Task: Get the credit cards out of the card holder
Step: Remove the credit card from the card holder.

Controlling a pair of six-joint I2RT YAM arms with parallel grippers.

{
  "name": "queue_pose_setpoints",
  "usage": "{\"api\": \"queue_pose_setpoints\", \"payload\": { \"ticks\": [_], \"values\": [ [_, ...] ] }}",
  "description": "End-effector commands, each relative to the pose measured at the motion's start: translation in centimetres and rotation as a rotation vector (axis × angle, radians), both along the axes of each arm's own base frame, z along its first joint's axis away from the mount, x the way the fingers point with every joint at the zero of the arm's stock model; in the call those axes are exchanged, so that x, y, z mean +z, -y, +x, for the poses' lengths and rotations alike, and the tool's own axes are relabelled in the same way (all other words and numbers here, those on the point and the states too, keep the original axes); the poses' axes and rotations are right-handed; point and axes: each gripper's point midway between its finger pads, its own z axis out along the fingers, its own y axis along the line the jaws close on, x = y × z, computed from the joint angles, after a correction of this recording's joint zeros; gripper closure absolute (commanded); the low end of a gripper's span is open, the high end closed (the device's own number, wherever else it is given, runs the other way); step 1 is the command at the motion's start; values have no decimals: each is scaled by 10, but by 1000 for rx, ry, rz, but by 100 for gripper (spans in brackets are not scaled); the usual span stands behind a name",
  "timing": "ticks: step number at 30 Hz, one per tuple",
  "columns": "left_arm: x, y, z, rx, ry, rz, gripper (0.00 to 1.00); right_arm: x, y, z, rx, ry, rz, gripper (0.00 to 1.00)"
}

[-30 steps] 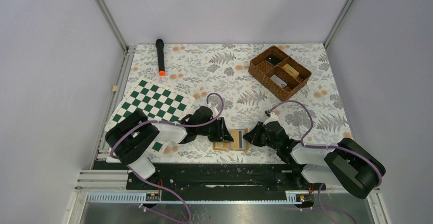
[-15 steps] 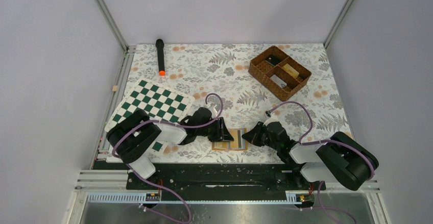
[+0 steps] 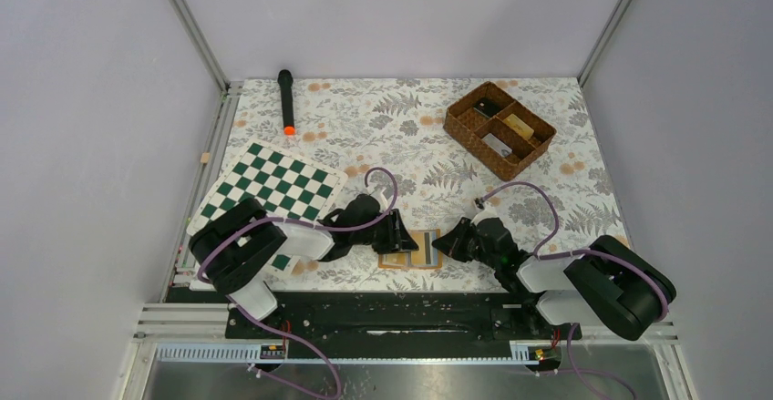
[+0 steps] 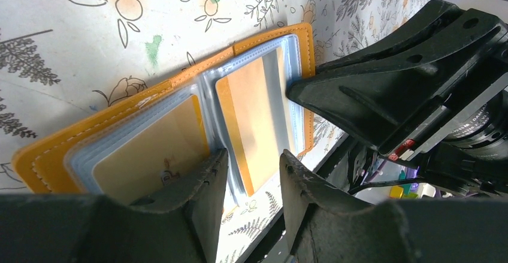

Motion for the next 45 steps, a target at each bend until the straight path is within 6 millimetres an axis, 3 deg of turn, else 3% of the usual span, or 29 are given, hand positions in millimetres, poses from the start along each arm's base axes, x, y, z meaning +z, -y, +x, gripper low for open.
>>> {"api": "queue_pose_setpoints", "payload": {
  "ticks": [1, 11, 28, 32, 38, 45],
  "values": [
    [-34, -14, -3, 50, -30, 129, 62, -40, 25, -25, -1, -123, -126, 100],
    [-30, -5, -12, 41, -72, 48, 63, -41, 21, -26, 3, -133, -101, 100],
    [-17, 6, -7, 100, -85, -103, 66, -44, 15, -31, -8, -175, -38, 100],
    [-35, -1, -6, 145, -125, 8, 67, -46, 12, -32, -9, -191, -11, 100],
    [-42, -17, -4, 198, -107, 120, 67, -47, 10, -32, -16, -192, 9, 100],
    [-23, -7, -1, 191, -44, -10, 72, -47, 8, -30, -21, -193, 23, 100]
  ]
}}
